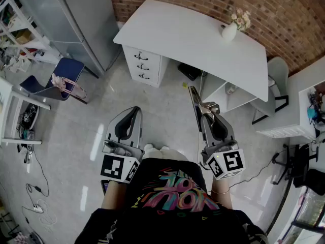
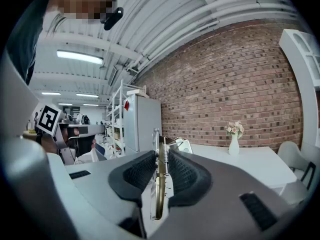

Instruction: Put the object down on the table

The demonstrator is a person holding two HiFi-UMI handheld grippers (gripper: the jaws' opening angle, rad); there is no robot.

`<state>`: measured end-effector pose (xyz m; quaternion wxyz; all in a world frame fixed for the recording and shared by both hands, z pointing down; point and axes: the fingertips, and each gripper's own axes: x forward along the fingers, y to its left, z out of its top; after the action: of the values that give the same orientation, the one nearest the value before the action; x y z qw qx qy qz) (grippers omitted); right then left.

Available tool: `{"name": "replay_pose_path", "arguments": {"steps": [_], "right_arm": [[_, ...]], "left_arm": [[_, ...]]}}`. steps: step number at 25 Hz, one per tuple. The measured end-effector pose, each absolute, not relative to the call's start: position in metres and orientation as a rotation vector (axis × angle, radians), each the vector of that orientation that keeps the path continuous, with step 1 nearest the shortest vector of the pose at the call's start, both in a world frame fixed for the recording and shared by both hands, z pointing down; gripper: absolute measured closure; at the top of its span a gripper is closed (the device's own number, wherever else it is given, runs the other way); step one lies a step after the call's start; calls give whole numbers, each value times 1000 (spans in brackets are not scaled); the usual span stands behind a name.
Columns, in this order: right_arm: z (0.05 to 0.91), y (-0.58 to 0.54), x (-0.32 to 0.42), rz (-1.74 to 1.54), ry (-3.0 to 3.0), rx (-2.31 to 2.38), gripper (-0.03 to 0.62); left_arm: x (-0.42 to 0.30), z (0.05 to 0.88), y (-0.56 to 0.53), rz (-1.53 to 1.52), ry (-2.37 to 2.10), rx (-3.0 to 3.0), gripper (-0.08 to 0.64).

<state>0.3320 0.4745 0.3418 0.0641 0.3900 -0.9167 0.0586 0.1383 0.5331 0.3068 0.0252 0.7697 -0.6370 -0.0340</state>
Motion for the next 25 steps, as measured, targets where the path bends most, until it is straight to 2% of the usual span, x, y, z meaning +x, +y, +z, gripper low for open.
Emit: {"name": "replay_pose_path", "arguments": {"steps": [15,25], "right_arm": [[344,477,353,170,-2834,1095,489],[362,438,328,238,-2817,1065,489]], "left_arm": [[168,311,547,-104,-2020,2336,534],[147,330,504,-85,-1993,2303,534]]}}
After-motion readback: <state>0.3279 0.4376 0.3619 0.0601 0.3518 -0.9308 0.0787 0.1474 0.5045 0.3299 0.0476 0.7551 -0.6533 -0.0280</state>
